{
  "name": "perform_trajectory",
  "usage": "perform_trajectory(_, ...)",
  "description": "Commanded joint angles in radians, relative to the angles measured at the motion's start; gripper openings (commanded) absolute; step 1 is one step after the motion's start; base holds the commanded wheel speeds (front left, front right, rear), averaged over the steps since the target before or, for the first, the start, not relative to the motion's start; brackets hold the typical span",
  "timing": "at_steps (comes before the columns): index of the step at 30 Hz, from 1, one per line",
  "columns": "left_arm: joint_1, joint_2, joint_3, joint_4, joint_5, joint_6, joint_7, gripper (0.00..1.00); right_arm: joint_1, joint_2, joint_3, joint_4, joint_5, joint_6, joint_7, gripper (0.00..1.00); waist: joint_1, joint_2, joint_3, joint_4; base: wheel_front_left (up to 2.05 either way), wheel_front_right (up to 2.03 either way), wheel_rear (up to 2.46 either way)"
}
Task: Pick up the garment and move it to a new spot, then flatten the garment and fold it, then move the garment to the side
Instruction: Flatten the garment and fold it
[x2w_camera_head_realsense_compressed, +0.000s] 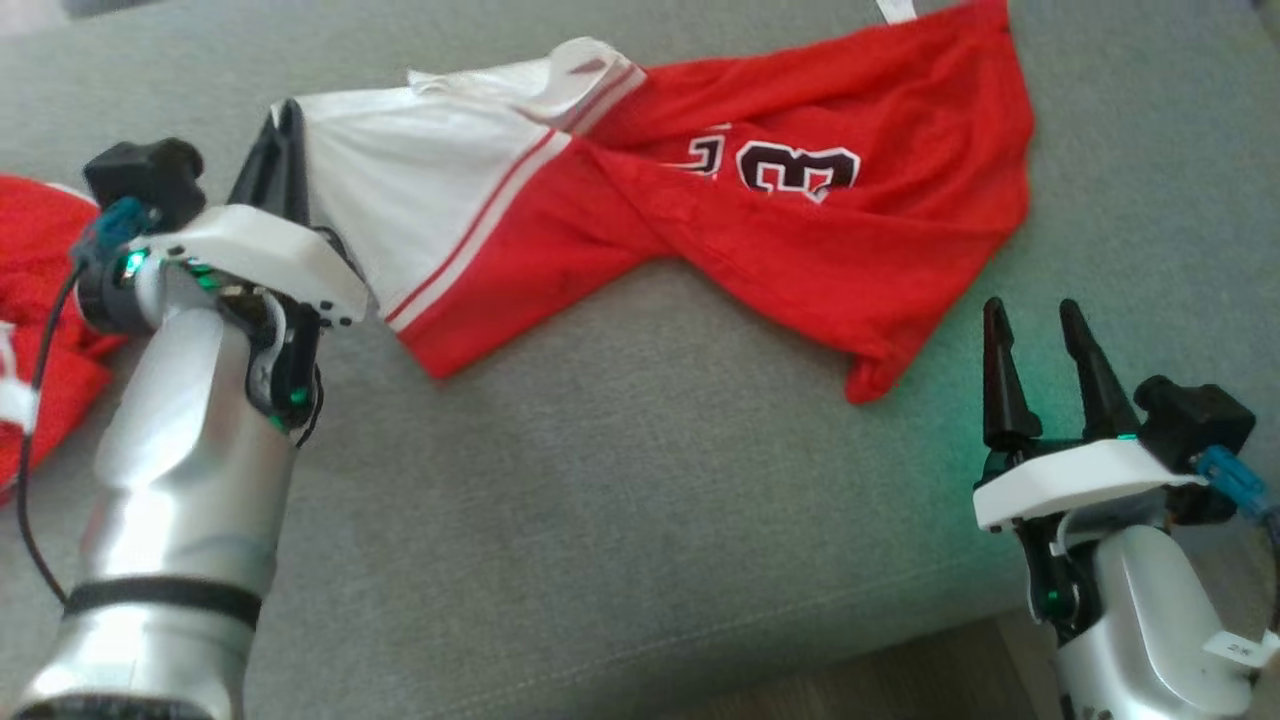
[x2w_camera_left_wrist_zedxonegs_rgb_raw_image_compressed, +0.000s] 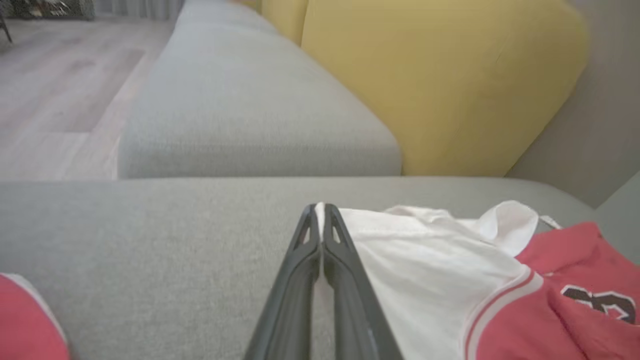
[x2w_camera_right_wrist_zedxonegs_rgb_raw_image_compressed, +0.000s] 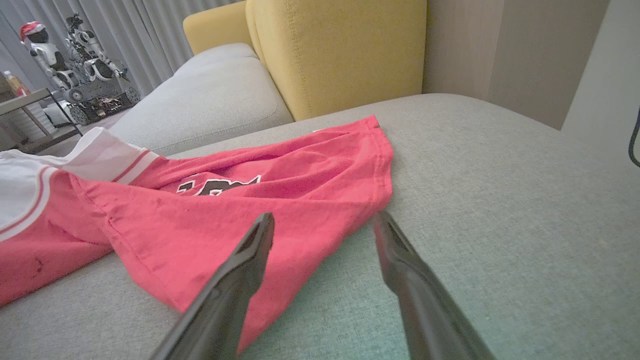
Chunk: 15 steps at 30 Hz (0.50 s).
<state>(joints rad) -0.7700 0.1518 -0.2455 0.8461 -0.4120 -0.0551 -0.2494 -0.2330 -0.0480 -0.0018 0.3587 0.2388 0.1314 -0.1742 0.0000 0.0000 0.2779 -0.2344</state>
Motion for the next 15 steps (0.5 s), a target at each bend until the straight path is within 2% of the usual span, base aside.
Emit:
perform_trajectory(1, 0.015, 0.044, 0.044, -0.093, 0.019, 0.013, -0.012, 0.0, 0.0, -0.002, 0.024, -0.021, 0.012, -0.001, 0.004, 1.0, 0.0, 0.0, -0.026, 0.024, 0.0, 0.0, 0.0)
perform_trajectory(8, 0.193, 0.038, 0.109, -0.422, 0.087, 0.038, -0.012, 0.0, 0.023, -0.002, 0.041, 0.038, 0.055, -0.001, 0.025, 1.0, 0.0, 0.0, -0.071, 0.069, 0.0, 0.0, 0.0)
perform_trajectory(15, 0.31, 0.015, 0.117, -0.567, 0.136, 0.025, -0.012, 0.0, 0.012, -0.002, 0.087, 0.12, 0.135, -0.001, 0.044, 1.0, 0.0, 0.0, -0.087, 0.108, 0.0, 0.0, 0.0)
